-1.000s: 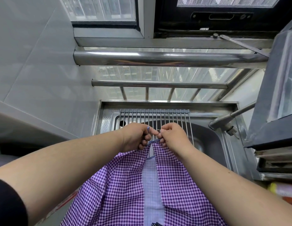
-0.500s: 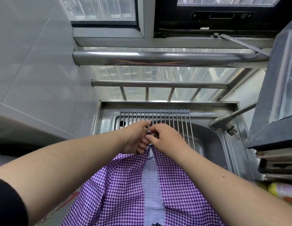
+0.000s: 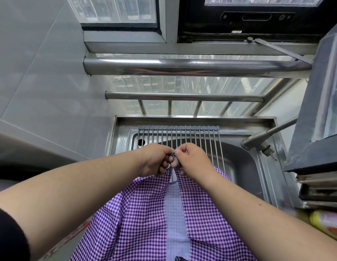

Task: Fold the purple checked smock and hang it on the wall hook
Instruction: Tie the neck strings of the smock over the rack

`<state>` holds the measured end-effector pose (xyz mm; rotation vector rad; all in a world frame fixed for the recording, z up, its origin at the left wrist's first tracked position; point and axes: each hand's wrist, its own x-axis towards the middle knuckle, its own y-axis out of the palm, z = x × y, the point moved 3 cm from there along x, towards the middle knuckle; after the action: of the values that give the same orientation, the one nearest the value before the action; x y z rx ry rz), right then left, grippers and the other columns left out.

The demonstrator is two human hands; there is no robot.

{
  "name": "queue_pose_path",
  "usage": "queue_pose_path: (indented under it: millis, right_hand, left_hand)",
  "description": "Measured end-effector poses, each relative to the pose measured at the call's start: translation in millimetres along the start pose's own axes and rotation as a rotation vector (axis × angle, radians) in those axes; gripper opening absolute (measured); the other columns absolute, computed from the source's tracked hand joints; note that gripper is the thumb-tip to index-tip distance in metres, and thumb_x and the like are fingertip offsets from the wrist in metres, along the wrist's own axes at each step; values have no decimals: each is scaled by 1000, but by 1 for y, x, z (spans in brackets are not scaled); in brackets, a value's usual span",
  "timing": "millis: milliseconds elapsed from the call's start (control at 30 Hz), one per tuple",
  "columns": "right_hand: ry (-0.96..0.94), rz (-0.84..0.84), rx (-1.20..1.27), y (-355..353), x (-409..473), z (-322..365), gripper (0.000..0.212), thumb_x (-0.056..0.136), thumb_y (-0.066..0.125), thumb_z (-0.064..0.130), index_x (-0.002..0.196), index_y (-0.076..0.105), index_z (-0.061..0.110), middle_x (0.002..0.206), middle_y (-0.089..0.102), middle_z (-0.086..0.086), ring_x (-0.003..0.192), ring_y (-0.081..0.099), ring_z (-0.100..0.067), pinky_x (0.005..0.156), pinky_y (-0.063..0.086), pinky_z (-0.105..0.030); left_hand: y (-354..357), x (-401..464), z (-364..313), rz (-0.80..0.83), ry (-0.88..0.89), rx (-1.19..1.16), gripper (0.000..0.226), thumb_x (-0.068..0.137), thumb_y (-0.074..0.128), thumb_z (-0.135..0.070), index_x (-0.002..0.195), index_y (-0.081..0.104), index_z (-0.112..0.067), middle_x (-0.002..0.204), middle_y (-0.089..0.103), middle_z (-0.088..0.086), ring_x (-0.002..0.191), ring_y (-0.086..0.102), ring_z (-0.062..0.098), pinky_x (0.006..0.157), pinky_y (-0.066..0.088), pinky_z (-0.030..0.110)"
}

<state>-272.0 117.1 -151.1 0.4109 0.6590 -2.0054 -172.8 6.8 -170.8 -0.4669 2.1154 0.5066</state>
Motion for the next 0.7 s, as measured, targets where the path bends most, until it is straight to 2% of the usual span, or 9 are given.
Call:
queue_pose_path:
  millis: [100,267,367,433,467,600,700]
  right_hand:
    - [74,-23,78,-5,0,0,18,106,55,25,98,69,17,77,80,-6,69,68,-16,57,51,-34]
    - [127,2,115,-7,0,-1,15,104,55,24,109,67,16,77,80,-5,65,67,-12,54,47,-27]
    - [52,26,26,-8,-2,4,16,101,63,25,117,60,25,79,81,-1,64,68,-4,67,53,-28]
    - [-43,55,-95,-9,-6,7,19,99,65,26,115,56,30,81,79,0,75,73,-8,81,58,-36]
    - [-88,66,-160,-10,-8,9,16,98,65,26,109,55,32,82,77,-1,79,73,-13,82,58,-39]
    - [-209,87,-442,-18,-12,15,14,93,63,25,88,50,28,77,60,5,68,52,-13,72,53,-42]
    - [-212,89,-465,-21,-11,12,15,95,61,23,86,49,25,81,64,-1,68,50,-15,70,54,-44]
  left_hand:
    - [-5,2,2,-20,43,10,27,106,54,-23,83,63,-13,78,58,3,56,41,7,54,36,22]
    - [-9,-7,-3,-91,164,111,18,99,70,-20,89,69,-6,66,58,3,56,48,11,54,43,24]
    - [-11,-9,-6,-175,238,295,22,95,76,-21,79,67,-9,67,64,3,57,53,14,57,49,30]
    - [-13,-8,-7,-228,268,447,22,91,79,-23,75,67,-12,71,71,-1,64,59,14,66,56,38]
    - [-14,-8,-8,-234,276,506,21,90,79,-25,76,69,-13,72,72,-4,66,60,15,70,58,40]
    - [-9,-15,-11,-125,259,747,28,96,72,-38,83,69,-13,76,60,-1,70,52,14,69,47,34]
    - [-3,-20,-8,30,210,654,26,103,65,-35,89,65,-13,76,51,0,66,43,12,63,39,27]
